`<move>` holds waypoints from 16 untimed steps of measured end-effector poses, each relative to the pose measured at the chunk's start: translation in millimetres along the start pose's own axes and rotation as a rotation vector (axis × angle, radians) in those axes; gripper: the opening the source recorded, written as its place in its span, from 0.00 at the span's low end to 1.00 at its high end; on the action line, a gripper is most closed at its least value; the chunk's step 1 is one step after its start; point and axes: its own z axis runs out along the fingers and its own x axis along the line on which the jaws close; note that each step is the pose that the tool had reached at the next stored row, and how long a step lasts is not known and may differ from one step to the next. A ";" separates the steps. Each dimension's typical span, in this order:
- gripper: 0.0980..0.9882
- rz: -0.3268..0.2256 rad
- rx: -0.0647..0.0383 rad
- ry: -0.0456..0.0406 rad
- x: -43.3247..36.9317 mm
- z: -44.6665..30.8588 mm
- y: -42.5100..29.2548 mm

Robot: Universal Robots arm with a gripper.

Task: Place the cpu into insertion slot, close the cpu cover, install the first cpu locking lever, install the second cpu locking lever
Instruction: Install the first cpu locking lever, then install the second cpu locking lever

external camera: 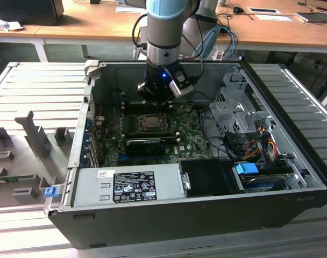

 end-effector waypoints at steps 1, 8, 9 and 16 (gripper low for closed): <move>0.01 0.000 0.000 0.0001 0.1 -0.1 -1.3; 0.01 0.000 0.000 0.0001 0.2 -0.5 -5.1; 0.01 0.000 0.000 0.0000 0.4 -0.7 -7.3; 0.01 0.001 0.001 0.0000 0.9 -12.3 -21.2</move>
